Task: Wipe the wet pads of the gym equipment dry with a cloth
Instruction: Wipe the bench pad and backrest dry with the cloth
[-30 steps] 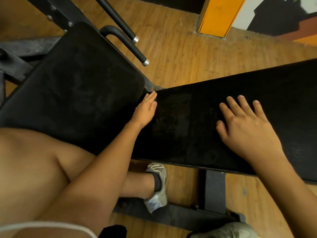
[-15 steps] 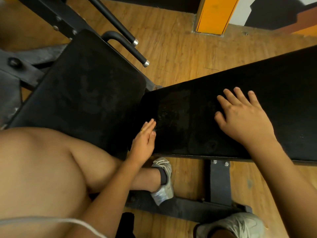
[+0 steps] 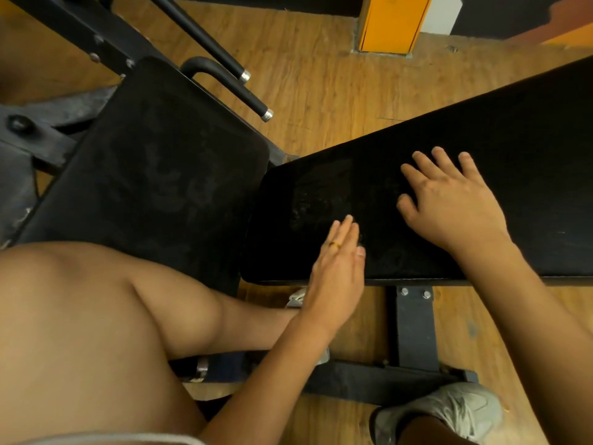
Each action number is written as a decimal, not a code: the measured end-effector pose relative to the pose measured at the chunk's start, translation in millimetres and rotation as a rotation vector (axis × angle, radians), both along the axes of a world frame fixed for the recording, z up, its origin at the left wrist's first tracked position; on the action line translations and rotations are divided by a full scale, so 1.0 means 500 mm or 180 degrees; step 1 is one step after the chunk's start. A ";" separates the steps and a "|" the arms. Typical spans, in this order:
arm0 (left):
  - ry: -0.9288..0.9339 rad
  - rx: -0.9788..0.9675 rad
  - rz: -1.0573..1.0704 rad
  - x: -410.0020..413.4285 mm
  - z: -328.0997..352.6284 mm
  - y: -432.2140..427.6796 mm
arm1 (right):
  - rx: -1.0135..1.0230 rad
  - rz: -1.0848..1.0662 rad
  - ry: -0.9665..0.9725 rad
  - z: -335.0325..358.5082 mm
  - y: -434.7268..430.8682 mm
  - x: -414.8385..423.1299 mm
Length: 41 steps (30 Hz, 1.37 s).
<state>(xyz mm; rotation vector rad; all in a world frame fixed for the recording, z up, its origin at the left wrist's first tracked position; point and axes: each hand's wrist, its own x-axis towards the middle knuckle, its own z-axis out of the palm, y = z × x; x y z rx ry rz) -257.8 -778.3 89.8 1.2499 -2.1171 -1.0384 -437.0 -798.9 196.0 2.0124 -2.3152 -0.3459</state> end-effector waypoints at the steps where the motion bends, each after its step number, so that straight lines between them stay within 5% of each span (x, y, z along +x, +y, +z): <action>1: 0.0009 -0.0036 0.0020 0.000 0.000 0.000 | 0.0003 0.0005 0.0011 0.000 0.000 0.000; 11: -0.0146 0.0352 0.1213 0.061 -0.062 -0.010 | -0.0116 0.0040 0.0005 -0.009 -0.003 -0.001; 20: -0.0038 -0.0112 0.0202 -0.034 0.028 0.054 | -0.0141 0.0046 0.0027 -0.009 -0.002 -0.001; 29: -0.0617 0.0494 0.1185 0.098 -0.068 -0.061 | -0.0180 0.0065 -0.0006 -0.012 -0.002 -0.005; 41: -0.0252 -0.0158 0.0373 -0.081 0.042 0.011 | -0.0206 0.0038 0.0051 -0.016 -0.003 -0.001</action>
